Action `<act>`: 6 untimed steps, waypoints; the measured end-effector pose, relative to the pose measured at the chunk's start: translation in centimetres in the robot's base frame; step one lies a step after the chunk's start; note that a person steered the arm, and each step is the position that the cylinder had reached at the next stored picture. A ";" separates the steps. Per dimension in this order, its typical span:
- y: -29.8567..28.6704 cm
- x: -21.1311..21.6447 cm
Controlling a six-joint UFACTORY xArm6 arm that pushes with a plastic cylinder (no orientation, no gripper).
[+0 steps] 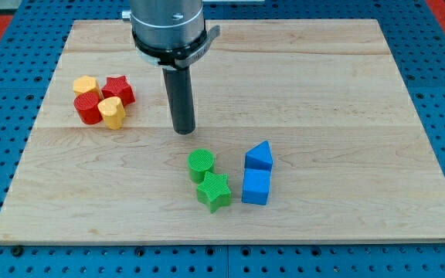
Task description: Point your arm to the group of blocks
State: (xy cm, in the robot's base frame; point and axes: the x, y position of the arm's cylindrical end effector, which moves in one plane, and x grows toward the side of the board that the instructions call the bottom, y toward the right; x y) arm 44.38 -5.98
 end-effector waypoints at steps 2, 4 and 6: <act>-5.9 3.6; -14.2 3.9; -17.3 -1.6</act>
